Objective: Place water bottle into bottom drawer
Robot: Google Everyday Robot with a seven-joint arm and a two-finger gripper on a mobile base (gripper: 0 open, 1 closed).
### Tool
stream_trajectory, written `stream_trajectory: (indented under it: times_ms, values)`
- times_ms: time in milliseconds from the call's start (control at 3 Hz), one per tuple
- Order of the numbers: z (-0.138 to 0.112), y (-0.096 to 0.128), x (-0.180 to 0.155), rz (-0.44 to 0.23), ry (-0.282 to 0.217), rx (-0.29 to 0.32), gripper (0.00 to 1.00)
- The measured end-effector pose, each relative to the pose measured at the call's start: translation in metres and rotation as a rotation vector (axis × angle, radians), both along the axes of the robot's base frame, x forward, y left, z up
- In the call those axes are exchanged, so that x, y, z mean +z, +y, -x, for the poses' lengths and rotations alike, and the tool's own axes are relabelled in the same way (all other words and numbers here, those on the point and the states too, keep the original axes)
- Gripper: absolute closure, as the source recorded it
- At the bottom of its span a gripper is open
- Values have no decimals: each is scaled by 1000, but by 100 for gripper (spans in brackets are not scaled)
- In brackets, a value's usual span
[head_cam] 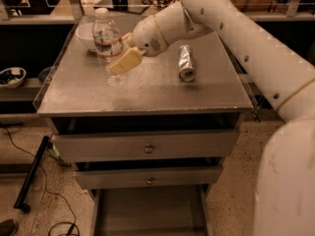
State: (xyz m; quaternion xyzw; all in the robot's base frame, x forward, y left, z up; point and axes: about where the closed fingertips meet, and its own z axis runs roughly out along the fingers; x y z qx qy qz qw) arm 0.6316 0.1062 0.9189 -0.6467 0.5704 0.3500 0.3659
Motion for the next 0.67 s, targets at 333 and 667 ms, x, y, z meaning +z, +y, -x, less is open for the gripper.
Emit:
stream_trajectory:
  times_ms: [333,667]
  values:
    - [12,-16,14,1,-16,-31,100]
    - [31,-29,23,1,-29,-65,100]
